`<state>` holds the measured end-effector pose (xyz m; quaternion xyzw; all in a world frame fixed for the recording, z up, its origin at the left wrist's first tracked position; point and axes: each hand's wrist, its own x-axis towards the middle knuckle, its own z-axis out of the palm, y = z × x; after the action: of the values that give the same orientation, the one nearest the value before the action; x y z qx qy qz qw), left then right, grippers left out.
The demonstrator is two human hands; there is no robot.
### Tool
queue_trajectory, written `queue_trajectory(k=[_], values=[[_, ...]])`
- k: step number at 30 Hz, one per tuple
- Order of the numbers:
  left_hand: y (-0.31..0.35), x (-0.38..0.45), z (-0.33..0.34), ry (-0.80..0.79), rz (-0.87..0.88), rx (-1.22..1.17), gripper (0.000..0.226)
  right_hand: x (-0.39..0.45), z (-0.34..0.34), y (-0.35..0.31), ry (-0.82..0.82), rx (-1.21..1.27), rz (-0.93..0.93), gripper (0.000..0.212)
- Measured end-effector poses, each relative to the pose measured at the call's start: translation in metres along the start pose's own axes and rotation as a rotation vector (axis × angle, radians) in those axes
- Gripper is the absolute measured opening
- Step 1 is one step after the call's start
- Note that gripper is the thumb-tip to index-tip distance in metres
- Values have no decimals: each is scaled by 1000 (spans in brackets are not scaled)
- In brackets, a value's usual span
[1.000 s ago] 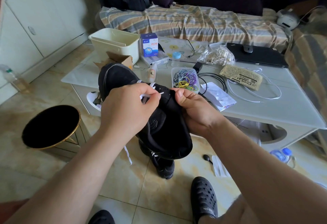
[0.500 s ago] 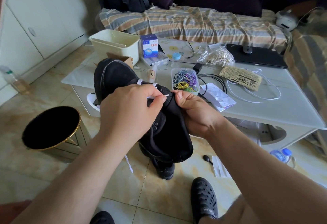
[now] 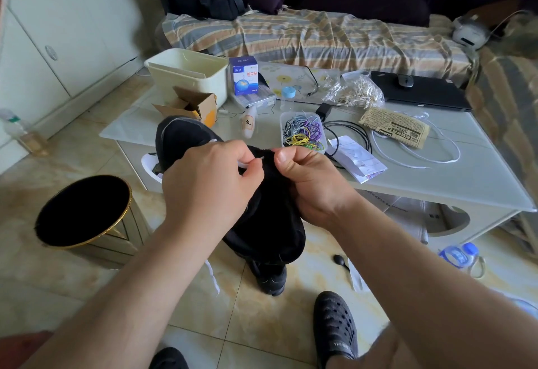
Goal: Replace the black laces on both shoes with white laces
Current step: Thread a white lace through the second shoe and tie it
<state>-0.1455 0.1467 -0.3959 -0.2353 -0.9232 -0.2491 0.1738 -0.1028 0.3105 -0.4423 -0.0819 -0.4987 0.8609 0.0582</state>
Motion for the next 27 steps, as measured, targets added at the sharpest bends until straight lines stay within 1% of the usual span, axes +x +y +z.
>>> queue_trajectory(k=[1, 2, 4, 6, 8, 10, 13, 17, 21, 23, 27], values=[[0, 1, -1, -24, -22, 16, 19, -1, 2, 0, 46, -38, -28, 14], [0, 1, -1, -49, -39, 28, 18, -2, 4, 1, 84, -76, -49, 18], [-1, 3, -1, -94, -53, 50, 18, -2, 8, 3, 133, -147, -108, 12], [-2, 4, 0, -117, -56, 71, 15, -3, 11, 5, 158, -276, -165, 9], [-3, 5, 2, -123, -55, 87, 14, -5, 14, 3, 170, -437, -205, 14], [-5, 5, 4, -142, -41, 96, 16, -4, 14, 3, 171, -542, -224, 19], [-7, 7, 5, -187, -46, 63, 25, -6, 15, 3, 191, -552, -226, 18], [-14, 9, 10, -141, -117, 7, 37, -7, 20, 5, 238, -560, -212, 16], [-15, 12, 14, -131, -174, -33, 42, -7, 24, 6, 305, -535, -198, 15], [-14, 12, 17, -123, -151, -59, 40, -6, 24, 6, 343, -526, -195, 13], [-11, 7, 24, -99, -14, -164, 20, -4, 21, 6, 434, -518, -198, 12]])
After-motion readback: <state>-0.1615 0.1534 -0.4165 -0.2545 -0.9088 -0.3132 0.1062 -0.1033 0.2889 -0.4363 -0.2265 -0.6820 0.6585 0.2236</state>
